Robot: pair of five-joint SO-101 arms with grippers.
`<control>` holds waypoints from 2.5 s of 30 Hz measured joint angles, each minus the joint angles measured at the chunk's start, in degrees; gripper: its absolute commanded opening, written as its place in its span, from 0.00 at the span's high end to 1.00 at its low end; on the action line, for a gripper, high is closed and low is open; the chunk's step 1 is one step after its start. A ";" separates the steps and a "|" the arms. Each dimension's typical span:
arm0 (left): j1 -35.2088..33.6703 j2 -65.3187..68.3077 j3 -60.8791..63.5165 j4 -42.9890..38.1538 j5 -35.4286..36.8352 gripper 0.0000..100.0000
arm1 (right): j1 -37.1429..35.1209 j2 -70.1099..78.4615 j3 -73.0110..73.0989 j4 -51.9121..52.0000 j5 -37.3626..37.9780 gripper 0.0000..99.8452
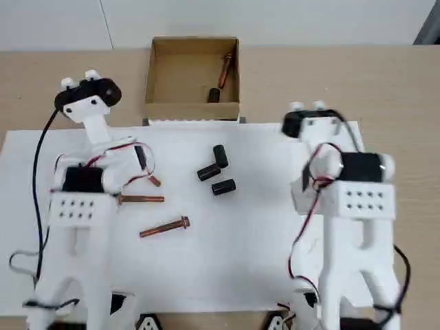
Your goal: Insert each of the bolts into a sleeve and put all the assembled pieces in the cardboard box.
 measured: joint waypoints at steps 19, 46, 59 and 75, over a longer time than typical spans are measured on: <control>-0.18 33.76 -22.33 5.54 26.29 0.99 | 0.88 -4.92 4.84 -5.01 -8.88 1.00; -4.57 48.44 -41.76 22.07 27.16 0.90 | 0.88 -5.01 8.00 -12.22 -8.88 1.00; -5.01 55.56 -42.20 17.49 27.16 0.90 | 0.88 -5.01 8.00 -12.22 -8.88 1.00; -4.57 57.93 -45.36 17.23 27.08 1.00 | 0.88 -5.01 7.38 -10.29 -8.88 1.00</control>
